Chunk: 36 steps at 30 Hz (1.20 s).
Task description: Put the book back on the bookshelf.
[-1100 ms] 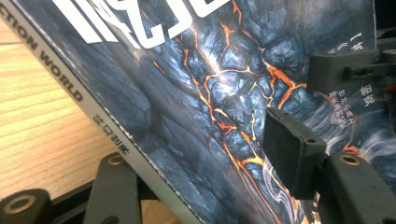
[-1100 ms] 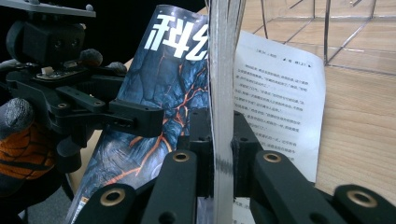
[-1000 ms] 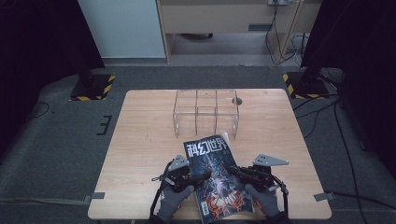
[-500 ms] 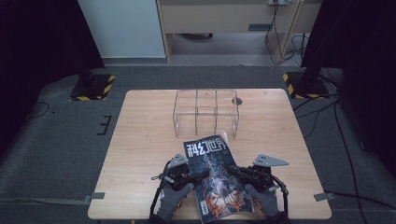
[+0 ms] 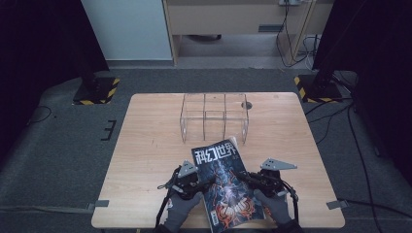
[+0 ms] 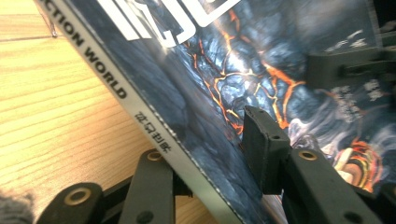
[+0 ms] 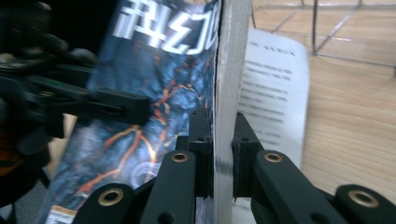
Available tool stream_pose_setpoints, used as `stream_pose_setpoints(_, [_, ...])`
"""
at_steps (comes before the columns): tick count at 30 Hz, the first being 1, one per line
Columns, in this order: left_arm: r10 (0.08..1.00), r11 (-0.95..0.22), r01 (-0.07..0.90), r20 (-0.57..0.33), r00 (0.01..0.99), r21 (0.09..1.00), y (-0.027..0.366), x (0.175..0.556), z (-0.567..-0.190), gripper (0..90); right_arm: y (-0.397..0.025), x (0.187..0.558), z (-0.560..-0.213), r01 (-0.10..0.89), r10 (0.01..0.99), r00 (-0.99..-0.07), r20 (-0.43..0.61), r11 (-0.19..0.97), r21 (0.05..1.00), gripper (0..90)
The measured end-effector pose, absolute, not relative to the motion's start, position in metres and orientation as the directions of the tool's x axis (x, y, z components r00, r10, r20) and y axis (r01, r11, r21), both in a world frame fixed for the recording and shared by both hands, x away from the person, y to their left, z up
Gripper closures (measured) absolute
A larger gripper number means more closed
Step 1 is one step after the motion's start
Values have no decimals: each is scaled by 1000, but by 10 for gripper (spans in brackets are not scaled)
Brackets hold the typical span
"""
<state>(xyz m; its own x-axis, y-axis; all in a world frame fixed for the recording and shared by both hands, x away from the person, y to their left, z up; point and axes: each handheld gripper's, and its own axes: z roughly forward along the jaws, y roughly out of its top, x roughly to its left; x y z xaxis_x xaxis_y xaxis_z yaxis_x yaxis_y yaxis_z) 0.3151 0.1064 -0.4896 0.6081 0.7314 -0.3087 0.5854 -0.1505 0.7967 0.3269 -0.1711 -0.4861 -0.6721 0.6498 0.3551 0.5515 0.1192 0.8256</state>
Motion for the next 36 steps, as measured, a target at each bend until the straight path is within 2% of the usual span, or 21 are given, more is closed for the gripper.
stream_pose_setpoints(9, [730,-158,544,-273,626,824,106,313,-468,716,-171,337,-489,572,665,-653,362,119,812,745])
stream_pose_setpoints(13, [725,-146,542,-283,628,828,108,312,-462,739,-171,342,-491,587,667,-640,380,105,803,653])
stream_pose_setpoints(14, [725,-146,542,-283,628,828,108,312,-462,744,-171,342,-491,587,667,-640,380,105,803,653])
stream_pose_setpoints(15, [719,-138,541,-291,631,830,109,312,-459,750,-172,345,-492,585,670,-638,379,102,805,598])
stream_pose_setpoints(18, [717,-134,541,-295,632,830,110,311,-455,767,-172,347,-494,590,668,-632,392,88,802,536])
stream_pose_setpoints(24, [700,-129,532,-303,647,837,114,306,-440,809,-170,350,-495,591,657,-634,408,72,803,442])
stream_pose_setpoints(36, [675,-115,512,-311,668,851,117,301,-428,821,-183,351,-489,538,694,-610,382,9,843,391])
